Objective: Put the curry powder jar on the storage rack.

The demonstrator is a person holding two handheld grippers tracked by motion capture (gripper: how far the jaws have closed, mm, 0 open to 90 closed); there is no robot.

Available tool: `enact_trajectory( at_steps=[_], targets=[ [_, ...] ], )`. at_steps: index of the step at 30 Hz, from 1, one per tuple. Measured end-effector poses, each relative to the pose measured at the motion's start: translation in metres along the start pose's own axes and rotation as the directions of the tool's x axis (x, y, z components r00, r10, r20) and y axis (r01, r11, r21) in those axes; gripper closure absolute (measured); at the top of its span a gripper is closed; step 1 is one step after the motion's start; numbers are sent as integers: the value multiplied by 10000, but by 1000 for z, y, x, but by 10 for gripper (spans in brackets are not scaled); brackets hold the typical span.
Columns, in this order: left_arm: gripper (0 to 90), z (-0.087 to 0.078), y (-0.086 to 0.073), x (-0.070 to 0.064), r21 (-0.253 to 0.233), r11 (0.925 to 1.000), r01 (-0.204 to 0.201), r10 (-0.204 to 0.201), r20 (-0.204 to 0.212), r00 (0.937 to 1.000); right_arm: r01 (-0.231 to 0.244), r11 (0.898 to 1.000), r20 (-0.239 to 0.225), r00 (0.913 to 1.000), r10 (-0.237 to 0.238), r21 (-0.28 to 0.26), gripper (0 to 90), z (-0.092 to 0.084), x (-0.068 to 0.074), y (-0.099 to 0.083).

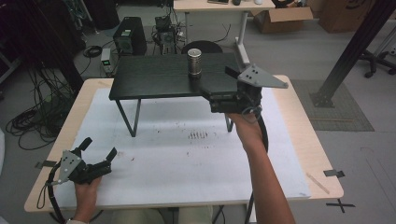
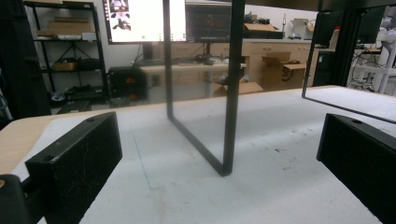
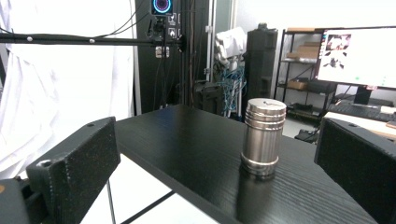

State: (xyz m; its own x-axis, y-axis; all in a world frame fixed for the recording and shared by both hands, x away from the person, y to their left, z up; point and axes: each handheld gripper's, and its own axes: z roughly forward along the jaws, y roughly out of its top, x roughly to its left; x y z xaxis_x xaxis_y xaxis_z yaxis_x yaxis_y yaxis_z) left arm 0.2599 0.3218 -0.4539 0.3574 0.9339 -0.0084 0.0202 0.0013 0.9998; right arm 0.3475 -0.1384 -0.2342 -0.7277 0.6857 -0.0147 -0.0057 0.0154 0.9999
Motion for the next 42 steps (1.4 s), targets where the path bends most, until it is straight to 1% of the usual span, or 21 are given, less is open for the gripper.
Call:
enact_trajectory(
  at_steps=[4, 7, 10, 14, 20, 23, 29, 32, 35, 39, 42],
  targets=[
    [5, 0, 0, 0, 2, 10000, -1, 1, 2, 10000, 95, 9999, 56, 9999, -94, -113, 0, -14, 4, -6],
    [4, 0, 0, 0, 10, 10000, -8, 8, 3, 10000, 275, 9994, 191, 9994, -271, -193, 0, -25, 7, -11],
    [4, 0, 0, 0, 11, 10000, -12, 12, 2, 10000, 276, 9993, 238, 9994, -270, -251, 0, -37, 9, -19],
    [5, 0, 0, 0, 22, 10000, -14, 14, 3, 10000, 269, 9992, 396, 9989, -258, -288, 0, -52, 11, -32],
    [4, 0, 0, 0, 25, 10000, -19, 19, 3, 10000, 20, 9990, 688, 9976, 12, -456, 0, -70, 9, -49],
    [5, 0, 0, 0, 24, 10000, -17, 17, 4, 10000, 42, 9987, 858, 9963, 2, -516, 0, -77, 9, -55],
    [5, 0, 0, 0, 30, 10000, -22, 22, 5, 10000, -162, 9987, 1123, 9934, 215, -475, 0, -90, 5, -71],
    [5, 0, 0, 0, 31, 10000, -20, 20, 6, 10000, -242, 9979, 1254, 9916, 316, -602, 0, -95, 3, -80],
    [5, 0, 0, 0, 28, 10000, -17, 17, 5, 10000, -196, 9979, 1483, 9885, 286, -616, 0, -98, 1, -91],
    [5, 0, 0, 0, 35, 10000, -21, 21, 5, 10000, -54, 9988, 1785, 9838, 138, -477, 0, -102, -1, -102],
    [5, 0, 0, 0, 28, 10000, -13, 13, 12, 10000, -22, 9983, 1941, 9809, 134, -574, 0, -104, -2, -111]
  ],
)
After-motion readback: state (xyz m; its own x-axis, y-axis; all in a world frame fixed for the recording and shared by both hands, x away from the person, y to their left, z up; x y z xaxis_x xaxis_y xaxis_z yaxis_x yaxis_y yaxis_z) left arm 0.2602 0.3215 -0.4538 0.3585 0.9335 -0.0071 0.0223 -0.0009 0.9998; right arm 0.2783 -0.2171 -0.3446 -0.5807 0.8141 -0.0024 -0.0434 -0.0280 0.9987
